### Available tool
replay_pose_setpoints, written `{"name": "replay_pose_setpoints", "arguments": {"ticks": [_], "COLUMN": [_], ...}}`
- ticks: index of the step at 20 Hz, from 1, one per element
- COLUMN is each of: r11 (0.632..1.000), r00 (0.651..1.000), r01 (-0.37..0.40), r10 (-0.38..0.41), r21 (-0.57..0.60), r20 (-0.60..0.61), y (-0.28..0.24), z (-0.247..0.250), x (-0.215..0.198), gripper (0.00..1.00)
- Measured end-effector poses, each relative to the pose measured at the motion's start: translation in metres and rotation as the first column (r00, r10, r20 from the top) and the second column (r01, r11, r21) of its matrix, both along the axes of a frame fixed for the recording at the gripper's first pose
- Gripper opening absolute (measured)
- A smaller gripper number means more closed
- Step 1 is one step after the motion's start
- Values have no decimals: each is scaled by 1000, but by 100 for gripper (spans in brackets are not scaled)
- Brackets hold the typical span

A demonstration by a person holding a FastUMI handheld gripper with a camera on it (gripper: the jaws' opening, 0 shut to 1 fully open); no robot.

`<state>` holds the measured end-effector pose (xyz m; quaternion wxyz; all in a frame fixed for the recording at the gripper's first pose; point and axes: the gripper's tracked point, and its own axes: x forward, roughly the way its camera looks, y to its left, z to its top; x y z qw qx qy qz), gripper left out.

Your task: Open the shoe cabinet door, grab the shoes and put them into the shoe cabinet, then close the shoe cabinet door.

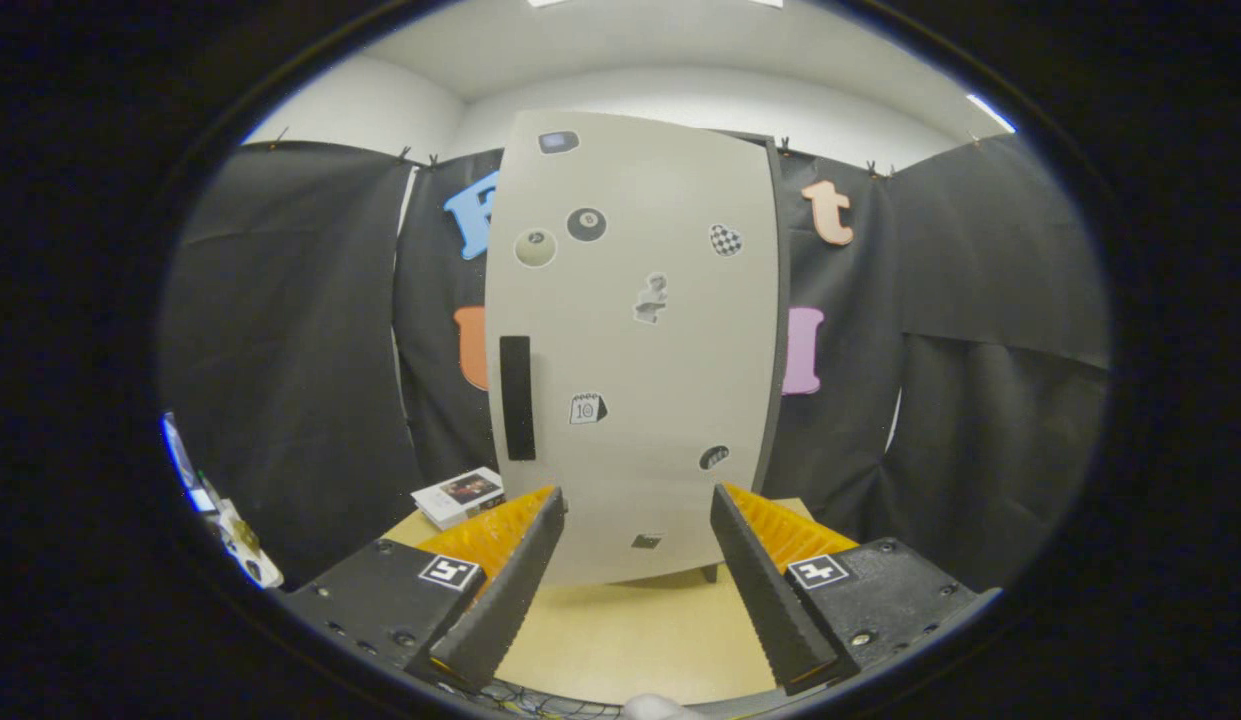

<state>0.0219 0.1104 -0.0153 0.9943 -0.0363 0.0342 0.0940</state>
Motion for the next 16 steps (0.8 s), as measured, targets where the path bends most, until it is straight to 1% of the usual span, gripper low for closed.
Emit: {"name": "replay_pose_setpoints", "arguments": {"ticks": [2,4,8,12,16], "r11": [1000,1000,1000,999,999], "r00": [1000,1000,1000,999,999], "r01": [-2,3,5,31,25], "r10": [3,-3,-5,-31,-26], "r21": [16,8,22,33,47], "r20": [-12,-20,-1,19,19], "y": [-16,-35,-75,-111,-128], "z": [-9,-19,-24,-22,-24], "x": [-16,-29,-54,-65,-77], "gripper": [97,97,97,97,97]}}
